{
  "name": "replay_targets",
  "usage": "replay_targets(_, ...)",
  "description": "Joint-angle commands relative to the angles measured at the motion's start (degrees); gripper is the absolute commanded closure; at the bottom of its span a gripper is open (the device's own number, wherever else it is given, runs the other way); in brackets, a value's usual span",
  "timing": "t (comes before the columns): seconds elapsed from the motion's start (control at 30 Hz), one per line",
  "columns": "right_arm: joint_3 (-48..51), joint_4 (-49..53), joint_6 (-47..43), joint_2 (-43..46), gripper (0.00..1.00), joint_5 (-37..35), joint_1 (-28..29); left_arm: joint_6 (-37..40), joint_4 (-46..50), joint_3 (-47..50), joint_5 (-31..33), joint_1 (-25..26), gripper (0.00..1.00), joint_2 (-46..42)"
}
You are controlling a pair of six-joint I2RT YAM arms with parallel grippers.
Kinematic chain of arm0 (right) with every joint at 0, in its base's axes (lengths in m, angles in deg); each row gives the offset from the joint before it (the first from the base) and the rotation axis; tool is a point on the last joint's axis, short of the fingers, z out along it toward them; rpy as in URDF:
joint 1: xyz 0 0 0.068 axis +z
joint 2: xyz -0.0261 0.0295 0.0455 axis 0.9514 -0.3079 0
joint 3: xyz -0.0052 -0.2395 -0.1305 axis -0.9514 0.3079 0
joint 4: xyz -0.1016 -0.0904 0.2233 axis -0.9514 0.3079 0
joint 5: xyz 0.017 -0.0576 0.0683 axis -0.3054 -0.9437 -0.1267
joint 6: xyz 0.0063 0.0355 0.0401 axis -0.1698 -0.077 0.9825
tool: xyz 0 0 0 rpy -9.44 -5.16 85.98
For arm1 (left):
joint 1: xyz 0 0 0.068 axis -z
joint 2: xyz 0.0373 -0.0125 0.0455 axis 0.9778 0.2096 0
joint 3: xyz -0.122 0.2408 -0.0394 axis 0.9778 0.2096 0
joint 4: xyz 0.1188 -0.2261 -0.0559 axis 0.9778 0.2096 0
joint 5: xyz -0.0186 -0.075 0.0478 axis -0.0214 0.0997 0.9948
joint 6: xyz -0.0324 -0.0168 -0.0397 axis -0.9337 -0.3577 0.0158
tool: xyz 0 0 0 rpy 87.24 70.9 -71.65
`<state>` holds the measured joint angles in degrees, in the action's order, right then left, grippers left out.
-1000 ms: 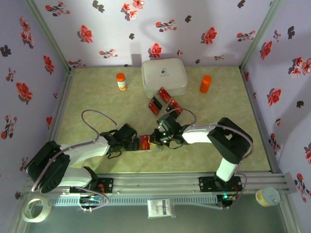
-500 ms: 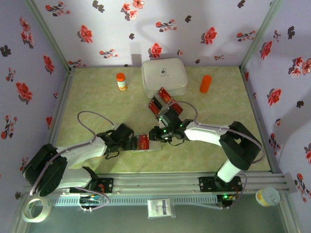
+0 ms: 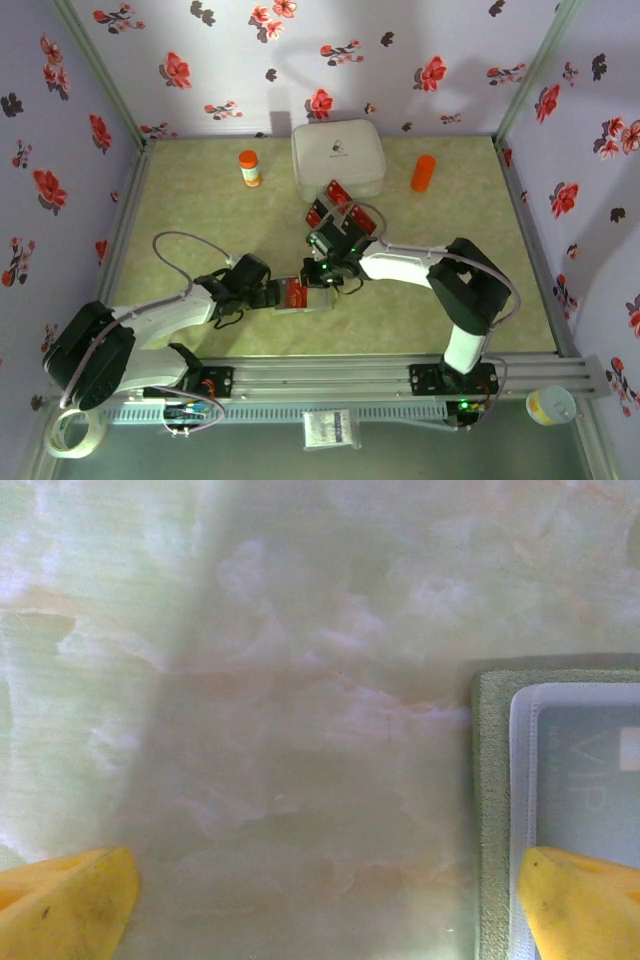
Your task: Put the credit cards into the card holder
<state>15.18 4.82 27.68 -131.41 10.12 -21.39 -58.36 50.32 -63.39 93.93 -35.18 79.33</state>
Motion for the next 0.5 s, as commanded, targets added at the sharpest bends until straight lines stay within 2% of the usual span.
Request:
replay_targets(0.0,-1.99,3.28,-2.02,-1.81,0.93,-2.92,0.86,0.49,1.2,1.67,0.78,-1.06,0.01,0.31)
replay_targets(0.47,-7.41,3.24,-0.46,-8.89,0.97,-1.88,4.27,0.54,-0.2,2.59,0.44,-1.24,0.01,1.25)
